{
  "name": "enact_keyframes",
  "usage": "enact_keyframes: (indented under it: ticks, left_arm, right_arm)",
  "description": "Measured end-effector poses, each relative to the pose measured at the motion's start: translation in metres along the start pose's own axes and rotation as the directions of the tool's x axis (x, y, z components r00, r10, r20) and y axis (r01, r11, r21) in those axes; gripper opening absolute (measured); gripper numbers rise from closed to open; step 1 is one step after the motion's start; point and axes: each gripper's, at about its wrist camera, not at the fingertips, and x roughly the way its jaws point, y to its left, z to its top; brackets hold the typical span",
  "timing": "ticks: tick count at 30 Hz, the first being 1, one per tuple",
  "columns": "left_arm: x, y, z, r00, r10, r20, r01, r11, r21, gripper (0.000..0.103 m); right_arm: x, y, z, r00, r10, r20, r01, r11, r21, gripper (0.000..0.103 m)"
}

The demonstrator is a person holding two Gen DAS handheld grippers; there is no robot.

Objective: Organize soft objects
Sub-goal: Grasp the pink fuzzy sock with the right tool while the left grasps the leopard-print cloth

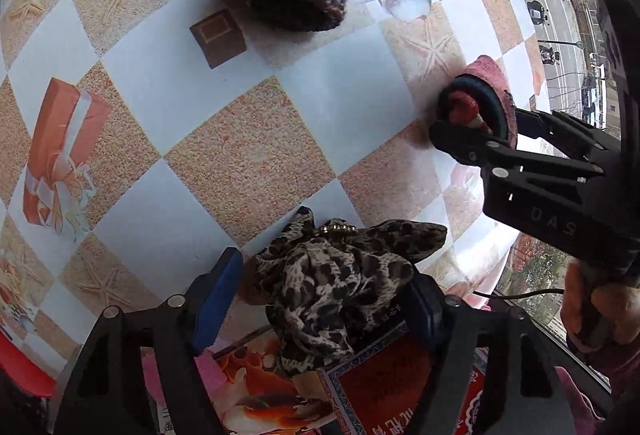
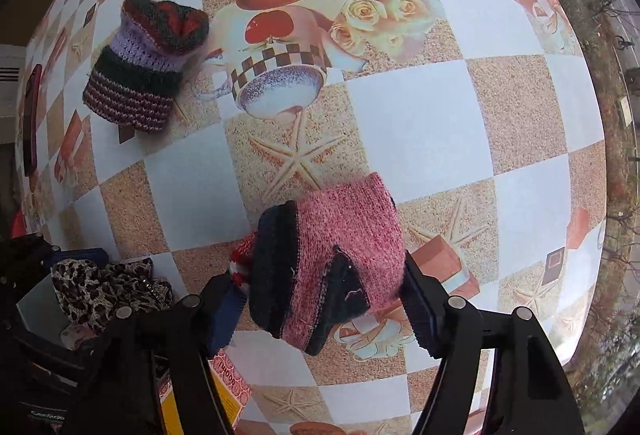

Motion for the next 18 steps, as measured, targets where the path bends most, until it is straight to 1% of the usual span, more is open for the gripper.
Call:
enact_keyframes:
  ticks: [1, 2, 3, 5, 6, 8, 10, 11, 12, 13, 15, 16, 18]
  left_arm:
    - [0.001, -0.005, 0.0, 1.0, -0.028, 0.0, 0.028, 1.0, 0.005, 0.052]
    - [0.0, -0.009, -0.002, 1.0, -0.02, 0.007, 0.02, 1.0, 0.016, 0.049]
    - [-0.001, -0.015, -0.003, 1.0, 0.003, 0.024, -0.004, 0.999, 0.038, 0.047]
    - [-0.008, -0.024, -0.007, 0.996, 0.042, 0.082, -0.047, 0.997, 0.057, 0.043]
    - [-0.013, -0.027, -0.01, 0.99, 0.073, 0.123, -0.08, 0.996, 0.046, 0.043]
    - [-0.031, -0.018, -0.016, 0.973, 0.108, 0.203, -0.108, 0.994, -0.009, 0.043]
    - [-0.049, -0.005, -0.027, 0.95, 0.144, 0.277, -0.13, 0.989, -0.07, 0.043]
    - [-0.059, -0.002, -0.033, 0.935, 0.174, 0.309, -0.151, 0.984, -0.097, 0.043]
    - [-0.067, 0.002, -0.041, 0.918, 0.205, 0.339, -0.174, 0.977, -0.121, 0.043]
    - [-0.076, 0.003, -0.049, 0.901, 0.237, 0.364, -0.197, 0.97, -0.143, 0.043]
    - [-0.091, 0.002, -0.068, 0.864, 0.286, 0.415, -0.232, 0.957, -0.176, 0.043]
    - [-0.104, 0.014, -0.079, 0.848, 0.3, 0.438, -0.24, 0.952, -0.188, 0.043]
    - [-0.116, 0.02, -0.104, 0.821, 0.316, 0.476, -0.242, 0.947, -0.212, 0.043]
  right_arm:
    - [-0.002, 0.001, 0.0, 1.0, 0.005, 0.003, -0.005, 1.0, -0.01, 0.051]
    - [-0.005, -0.002, 0.0, 1.0, 0.007, 0.006, -0.007, 1.0, -0.013, 0.043]
    - [-0.007, -0.005, 0.002, 1.0, 0.011, 0.013, -0.011, 1.0, -0.009, 0.041]
    - [-0.014, -0.011, -0.002, 0.999, 0.032, 0.029, -0.033, 0.999, 0.011, 0.04]
    - [-0.021, -0.018, -0.002, 0.998, 0.049, 0.039, -0.05, 0.999, 0.022, 0.04]
    - [-0.031, -0.022, -0.007, 0.995, 0.075, 0.062, -0.078, 0.996, 0.038, 0.041]
    - [-0.041, -0.024, -0.013, 0.993, 0.087, 0.08, -0.09, 0.995, 0.042, 0.04]
    - [-0.047, -0.026, -0.013, 0.992, 0.093, 0.09, -0.097, 0.994, 0.042, 0.04]
    - [-0.055, -0.034, -0.017, 0.99, 0.102, 0.1, -0.107, 0.993, 0.042, 0.04]
    - [-0.062, -0.034, -0.019, 0.987, 0.112, 0.111, -0.117, 0.992, 0.041, 0.041]
    - [-0.078, -0.027, -0.013, 0.982, 0.131, 0.135, -0.137, 0.99, 0.042, 0.041]
    - [-0.088, -0.025, -0.015, 0.98, 0.137, 0.146, -0.144, 0.989, 0.038, 0.041]
    - [-0.103, -0.018, -0.022, 0.974, 0.153, 0.169, -0.159, 0.987, 0.024, 0.041]
